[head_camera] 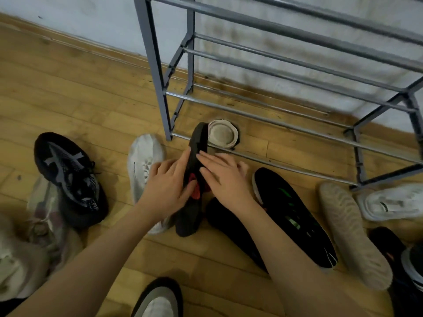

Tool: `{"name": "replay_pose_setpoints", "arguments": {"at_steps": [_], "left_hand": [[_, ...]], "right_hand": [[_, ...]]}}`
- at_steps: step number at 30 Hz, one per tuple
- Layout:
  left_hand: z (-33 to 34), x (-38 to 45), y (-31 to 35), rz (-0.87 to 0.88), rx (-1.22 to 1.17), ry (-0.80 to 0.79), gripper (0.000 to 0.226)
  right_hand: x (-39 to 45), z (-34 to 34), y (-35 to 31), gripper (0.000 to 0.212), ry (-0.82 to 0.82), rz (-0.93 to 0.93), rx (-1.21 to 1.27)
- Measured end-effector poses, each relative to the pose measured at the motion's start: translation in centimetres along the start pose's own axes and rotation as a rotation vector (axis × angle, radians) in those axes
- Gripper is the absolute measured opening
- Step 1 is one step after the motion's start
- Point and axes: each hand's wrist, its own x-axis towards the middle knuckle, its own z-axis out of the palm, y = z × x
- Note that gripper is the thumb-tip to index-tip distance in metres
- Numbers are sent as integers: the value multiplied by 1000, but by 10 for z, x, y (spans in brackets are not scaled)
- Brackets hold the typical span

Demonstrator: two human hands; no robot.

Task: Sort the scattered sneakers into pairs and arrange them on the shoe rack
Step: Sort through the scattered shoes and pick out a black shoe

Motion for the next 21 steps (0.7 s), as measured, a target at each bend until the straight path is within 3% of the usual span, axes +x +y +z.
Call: {"name": "replay_pose_setpoints", "arguments": {"at_steps": [4, 7, 11, 16, 21], "left_hand": [[9, -8, -19, -141, 48, -10, 68], [9, -11, -18, -230, 19, 15, 67], [10, -9, -13, -219, -12, 67, 59], [9, -12, -22, -294, -317, 146, 56], [3, -28, -19, -290, -489, 203, 56]], "right_hand": [[2, 27, 6, 37, -89, 129, 174], [-10, 37, 14, 42, -121, 254, 169], [-17, 50, 9, 51, -200, 307, 143], [-6, 65, -7, 55, -169, 334, 183], [-5, 67, -16, 55, -130, 290, 399]]}}
